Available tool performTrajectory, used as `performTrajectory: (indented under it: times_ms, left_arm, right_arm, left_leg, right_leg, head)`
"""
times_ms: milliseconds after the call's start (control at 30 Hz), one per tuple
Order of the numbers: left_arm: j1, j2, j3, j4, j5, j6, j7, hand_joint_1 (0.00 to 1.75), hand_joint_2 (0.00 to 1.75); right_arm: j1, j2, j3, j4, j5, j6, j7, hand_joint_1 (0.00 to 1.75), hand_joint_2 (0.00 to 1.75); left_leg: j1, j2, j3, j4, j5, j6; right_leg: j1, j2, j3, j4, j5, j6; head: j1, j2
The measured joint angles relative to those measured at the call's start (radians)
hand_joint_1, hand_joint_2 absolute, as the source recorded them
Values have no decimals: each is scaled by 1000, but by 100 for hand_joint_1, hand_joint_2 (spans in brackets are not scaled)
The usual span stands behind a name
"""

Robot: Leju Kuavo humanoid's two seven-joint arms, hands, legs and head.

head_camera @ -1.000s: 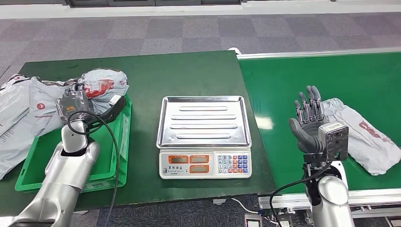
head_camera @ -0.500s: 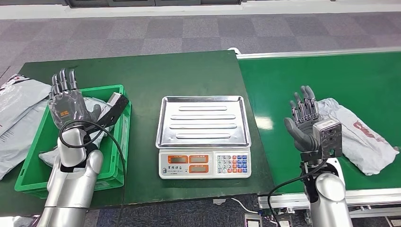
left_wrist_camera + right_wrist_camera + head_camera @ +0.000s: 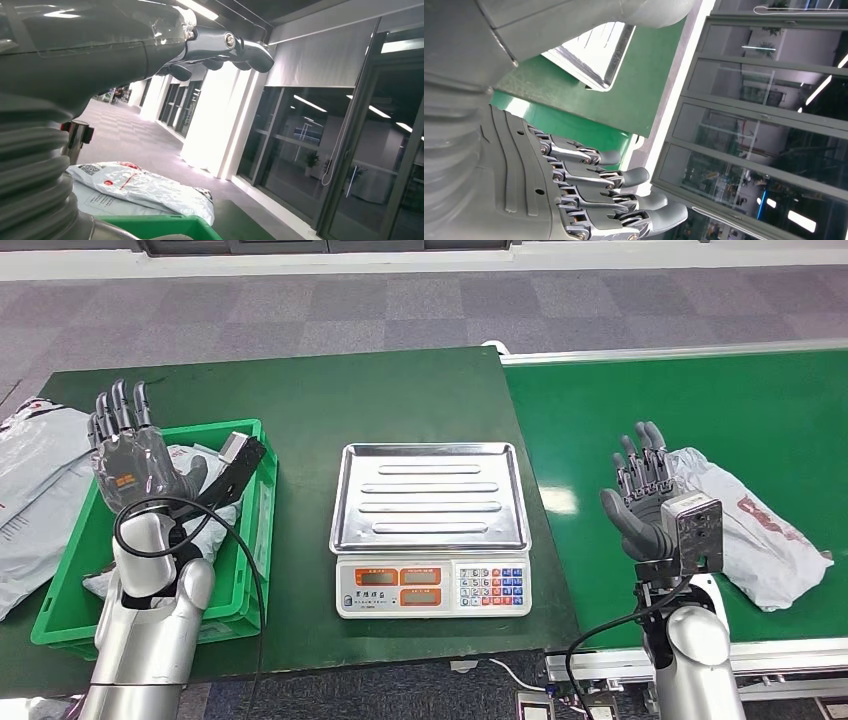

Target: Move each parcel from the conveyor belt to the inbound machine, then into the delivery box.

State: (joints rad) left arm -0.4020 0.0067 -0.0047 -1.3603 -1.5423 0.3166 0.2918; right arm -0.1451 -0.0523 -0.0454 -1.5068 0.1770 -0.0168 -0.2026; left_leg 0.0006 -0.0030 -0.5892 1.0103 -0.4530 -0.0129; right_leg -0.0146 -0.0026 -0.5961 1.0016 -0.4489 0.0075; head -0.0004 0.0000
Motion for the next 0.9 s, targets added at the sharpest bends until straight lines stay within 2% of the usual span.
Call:
performTrajectory:
  times_ms: [300,433,533,600,667,700,800,833,867,900]
  left_arm:
    - [1,-3,5,-1,0,6,-1,0,175]
    - [6,-6,10,-19,2,70,-17,0,175]
    - [12,-11,13,-47,52,147,-68,0,175]
    - [16,-16,13,-64,201,153,-162,0,175]
    - [22,-34,12,-71,501,42,-296,0,175]
    - [24,-51,8,-61,710,-76,-365,0,175]
    - [19,-112,-34,51,1358,-538,-541,0,175]
    - [13,-129,-56,101,1499,-650,-578,0,175]
    - [6,-141,-75,147,1586,-712,-603,0,175]
    - [-4,-150,-92,188,1623,-726,-619,0,175]
  right_arm:
    - [0,4,0,2,0,0,0,0,175]
    - [-2,4,0,7,1,3,0,0,175]
    - [-12,4,0,18,2,6,0,0,175]
    - [-16,4,0,24,6,-1,-1,0,175]
    - [-21,5,0,32,16,-10,-2,0,175]
    - [-29,7,0,43,18,-12,-4,0,175]
    - [-69,18,1,93,18,-10,-15,0,175]
    - [-77,24,4,102,18,-7,-20,0,175]
    - [-80,29,9,106,16,-5,-24,0,175]
    - [-79,35,16,107,13,-3,-29,0,175]
  left_leg:
    - [0,0,0,0,0,0]
    - [0,0,0,0,0,0]
    - [0,0,0,0,0,0]
    - [0,-1,0,0,0,0]
    - [0,-1,0,0,0,0]
    - [0,-1,0,0,0,0]
    - [-1,-2,-1,0,2,2]
    - [-1,-3,-2,0,2,3]
    - [-1,-2,-2,0,2,3]
    - [-1,-1,-1,0,2,3]
  right_leg:
    - [0,0,0,0,0,0]
    - [0,0,0,0,0,0]
    - [0,0,0,0,0,0]
    - [0,0,0,0,0,0]
    - [0,-1,0,-1,0,0]
    - [-1,-1,0,-1,0,0]
    - [-1,-3,0,-1,1,1]
    - [-1,-4,0,-1,1,1]
    - [-1,-4,0,-1,2,1]
    - [-1,-2,0,-1,2,1]
  head:
    - [0,0]
    - [0,0]
    - [0,0]
    - [0,0]
    - [0,0]
    - [0,0]
    - [0,0]
    - [0,0]
    - [0,0]
    - [0,0]
